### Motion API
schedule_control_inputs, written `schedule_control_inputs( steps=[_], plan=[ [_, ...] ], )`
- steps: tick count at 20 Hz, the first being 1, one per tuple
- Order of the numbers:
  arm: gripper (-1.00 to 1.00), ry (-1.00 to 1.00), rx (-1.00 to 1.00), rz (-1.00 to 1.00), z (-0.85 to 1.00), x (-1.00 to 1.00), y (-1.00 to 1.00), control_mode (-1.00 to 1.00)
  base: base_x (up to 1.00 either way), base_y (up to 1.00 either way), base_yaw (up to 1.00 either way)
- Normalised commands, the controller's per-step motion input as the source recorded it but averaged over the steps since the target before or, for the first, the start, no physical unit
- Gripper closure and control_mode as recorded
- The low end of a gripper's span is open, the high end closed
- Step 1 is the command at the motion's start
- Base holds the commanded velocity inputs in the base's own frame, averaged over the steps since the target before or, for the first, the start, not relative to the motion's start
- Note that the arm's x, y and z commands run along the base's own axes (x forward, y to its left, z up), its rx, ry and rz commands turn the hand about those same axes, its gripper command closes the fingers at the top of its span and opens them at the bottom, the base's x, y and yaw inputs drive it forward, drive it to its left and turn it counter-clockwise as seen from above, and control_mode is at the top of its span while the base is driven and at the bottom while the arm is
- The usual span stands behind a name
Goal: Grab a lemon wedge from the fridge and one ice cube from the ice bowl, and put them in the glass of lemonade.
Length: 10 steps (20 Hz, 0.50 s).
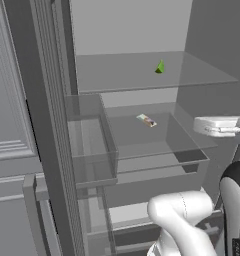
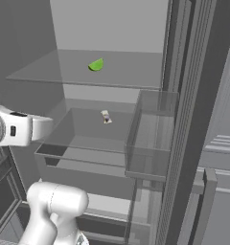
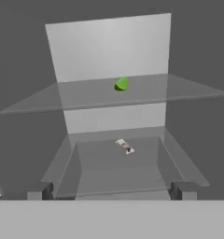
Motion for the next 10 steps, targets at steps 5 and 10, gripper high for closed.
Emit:
schedule_control_inputs(
  steps=[5,10],
  plan=[
    [-1.0,-0.11,0.2,-0.01,0.3,-0.3,-0.14,-1.0,0.0,0.0,0.0],
    [-1.0,-0.02,0.1,0.0,0.86,-0.25,-0.31,-1.0,0.0,0.0,0.0]
  ],
)
